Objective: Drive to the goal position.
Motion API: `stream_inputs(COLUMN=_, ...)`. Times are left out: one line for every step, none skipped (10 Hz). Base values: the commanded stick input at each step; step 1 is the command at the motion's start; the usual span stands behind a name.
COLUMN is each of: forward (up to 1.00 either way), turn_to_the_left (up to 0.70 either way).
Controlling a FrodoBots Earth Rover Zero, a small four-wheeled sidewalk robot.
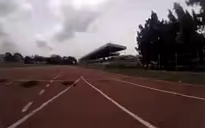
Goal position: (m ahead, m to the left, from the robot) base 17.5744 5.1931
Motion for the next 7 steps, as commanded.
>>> stream_inputs(forward=0.70, turn_to_the_left=0.00)
stream_inputs(forward=0.70, turn_to_the_left=0.00)
stream_inputs(forward=0.70, turn_to_the_left=0.00)
stream_inputs(forward=0.70, turn_to_the_left=0.04)
stream_inputs(forward=0.70, turn_to_the_left=0.12)
stream_inputs(forward=0.70, turn_to_the_left=0.14)
stream_inputs(forward=0.70, turn_to_the_left=0.14)
